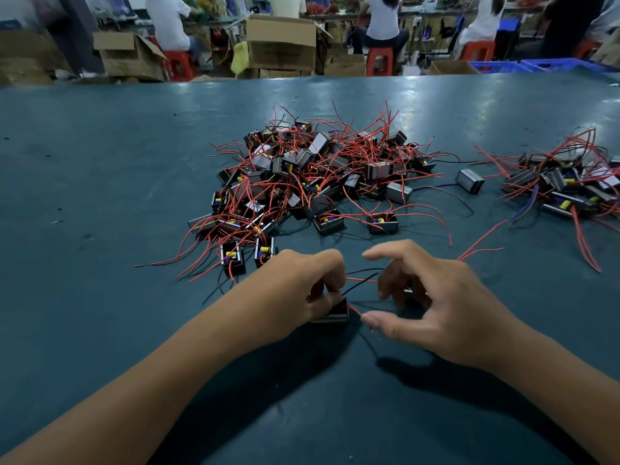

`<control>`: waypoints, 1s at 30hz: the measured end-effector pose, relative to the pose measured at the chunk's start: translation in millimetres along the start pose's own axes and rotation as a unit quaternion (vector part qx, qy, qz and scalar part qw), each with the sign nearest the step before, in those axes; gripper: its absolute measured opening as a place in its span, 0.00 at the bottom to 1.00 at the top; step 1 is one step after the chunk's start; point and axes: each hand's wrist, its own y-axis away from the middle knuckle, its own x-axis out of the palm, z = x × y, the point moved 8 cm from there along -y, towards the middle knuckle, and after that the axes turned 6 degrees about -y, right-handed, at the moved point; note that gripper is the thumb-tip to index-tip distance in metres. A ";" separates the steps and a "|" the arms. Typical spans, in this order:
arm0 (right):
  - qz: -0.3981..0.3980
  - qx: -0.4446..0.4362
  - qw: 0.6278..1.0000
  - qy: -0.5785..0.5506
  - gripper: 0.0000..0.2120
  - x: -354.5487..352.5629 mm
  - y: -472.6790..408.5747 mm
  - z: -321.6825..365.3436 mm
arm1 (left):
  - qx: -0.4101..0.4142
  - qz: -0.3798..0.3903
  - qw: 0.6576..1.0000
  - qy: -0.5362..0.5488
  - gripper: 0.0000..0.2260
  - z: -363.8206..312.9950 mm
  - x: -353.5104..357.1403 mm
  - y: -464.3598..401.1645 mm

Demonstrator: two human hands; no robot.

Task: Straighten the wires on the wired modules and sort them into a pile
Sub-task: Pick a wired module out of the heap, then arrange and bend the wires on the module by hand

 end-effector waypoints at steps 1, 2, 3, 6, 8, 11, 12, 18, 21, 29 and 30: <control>0.015 0.010 1.000 -0.010 0.29 2.2 0.9 -2.7 | 0.000 0.000 1.000 0.004 0.07 -0.4 -0.1 0.1; 0.030 0.017 0.999 -0.016 0.32 4.1 1.1 -4.3 | 0.000 0.001 1.000 0.006 0.06 -0.6 -0.2 0.3; 0.045 0.022 0.999 -0.018 0.34 5.5 0.8 -5.3 | 0.001 0.003 1.000 0.007 0.06 -0.9 -0.4 0.5; 0.110 0.027 0.994 0.007 0.44 11.6 -0.2 -7.7 | 0.014 -0.002 1.000 0.013 0.06 -3.1 -2.2 0.8; 0.132 0.026 0.990 0.036 0.48 11.7 -0.8 -10.9 | 0.026 -0.007 1.000 0.012 0.06 -4.9 -2.5 0.1; 0.116 0.017 0.993 0.012 0.48 1.9 -2.9 -10.8 | 0.037 -0.007 0.999 0.014 0.08 -6.1 1.1 -0.5; 0.095 0.011 0.995 -0.008 0.45 -3.7 -4.3 -10.3 | 0.041 -0.006 0.999 0.018 0.09 -6.3 2.3 -0.8; -0.163 0.013 0.986 -0.019 0.11 -50.2 -9.8 -23.6 | 0.059 -0.008 0.998 0.030 0.07 -3.3 2.5 -0.9; -0.168 -0.013 0.985 0.037 0.11 -55.0 -10.9 -20.7 | 0.065 -0.023 0.997 0.041 0.03 -7.5 2.7 -0.4; -0.108 -0.013 0.992 -0.062 0.12 -25.1 0.9 -8.9 | 0.059 -0.013 0.998 0.026 0.05 -10.3 -0.1 3.4; -0.097 -0.016 0.994 -0.037 0.12 -21.5 1.0 -7.1 | 0.066 -0.001 0.998 0.026 0.05 -10.5 -0.4 3.5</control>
